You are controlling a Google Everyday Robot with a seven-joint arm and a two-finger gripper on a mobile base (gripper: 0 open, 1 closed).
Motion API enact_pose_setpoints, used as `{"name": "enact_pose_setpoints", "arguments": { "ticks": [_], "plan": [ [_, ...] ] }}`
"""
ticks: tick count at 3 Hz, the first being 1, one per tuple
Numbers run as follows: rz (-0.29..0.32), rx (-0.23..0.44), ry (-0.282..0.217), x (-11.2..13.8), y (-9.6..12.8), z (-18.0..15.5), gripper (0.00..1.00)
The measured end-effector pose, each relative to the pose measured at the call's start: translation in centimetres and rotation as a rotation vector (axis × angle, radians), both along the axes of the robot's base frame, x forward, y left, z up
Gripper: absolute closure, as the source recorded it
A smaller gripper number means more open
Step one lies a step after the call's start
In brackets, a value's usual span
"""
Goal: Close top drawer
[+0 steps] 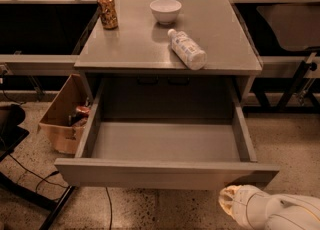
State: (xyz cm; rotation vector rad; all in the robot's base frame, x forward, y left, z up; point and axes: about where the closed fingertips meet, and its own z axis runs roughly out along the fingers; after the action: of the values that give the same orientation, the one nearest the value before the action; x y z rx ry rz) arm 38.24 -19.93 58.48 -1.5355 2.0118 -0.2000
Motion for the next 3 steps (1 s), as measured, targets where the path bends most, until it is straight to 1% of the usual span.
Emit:
{"name": "enact_pose_setpoints", "arguments": {
  "ticks": [1, 3],
  "plan": [
    [0.003, 0.001, -0.003, 0.1, 0.0, 0.0, 1.00],
    [0.063, 0.013, -0.076, 3.4, 0.3, -0.5, 1.00]
  ]
}}
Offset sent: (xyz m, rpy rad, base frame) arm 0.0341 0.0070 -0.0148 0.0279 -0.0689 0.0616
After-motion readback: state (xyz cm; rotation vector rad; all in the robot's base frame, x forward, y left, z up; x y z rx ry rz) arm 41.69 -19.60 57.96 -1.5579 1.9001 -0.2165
